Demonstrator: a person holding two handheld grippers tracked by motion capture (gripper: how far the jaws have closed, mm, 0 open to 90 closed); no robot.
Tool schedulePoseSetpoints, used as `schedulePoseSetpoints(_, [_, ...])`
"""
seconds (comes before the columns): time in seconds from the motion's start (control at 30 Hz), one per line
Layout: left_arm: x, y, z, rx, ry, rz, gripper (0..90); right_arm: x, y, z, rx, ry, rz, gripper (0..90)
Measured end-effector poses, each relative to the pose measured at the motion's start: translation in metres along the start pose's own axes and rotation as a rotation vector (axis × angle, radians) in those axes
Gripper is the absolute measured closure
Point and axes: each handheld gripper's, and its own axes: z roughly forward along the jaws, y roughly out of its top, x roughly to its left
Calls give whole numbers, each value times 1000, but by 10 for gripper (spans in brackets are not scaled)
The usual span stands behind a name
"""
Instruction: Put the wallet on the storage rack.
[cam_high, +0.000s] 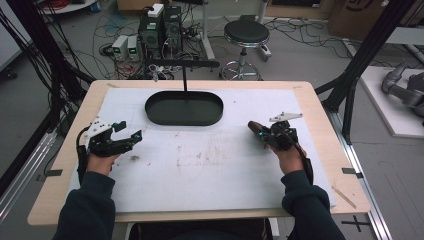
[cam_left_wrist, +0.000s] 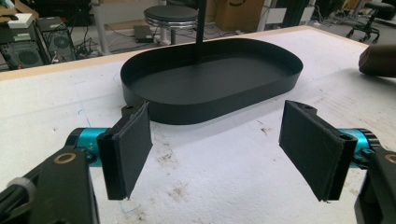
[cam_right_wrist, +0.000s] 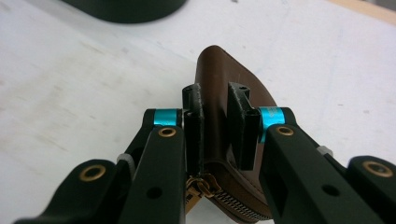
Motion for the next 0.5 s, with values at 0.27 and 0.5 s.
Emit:
schedulePoseSetpoints(0.27, [0, 0, -1, 2, -1, 3, 254, -9, -2, -5, -45, 109, 85, 791])
schedulePoseSetpoints(0.5, [-2, -1, 1, 9, -10, 3, 254, -24, -7, -10, -85, 67, 134, 777])
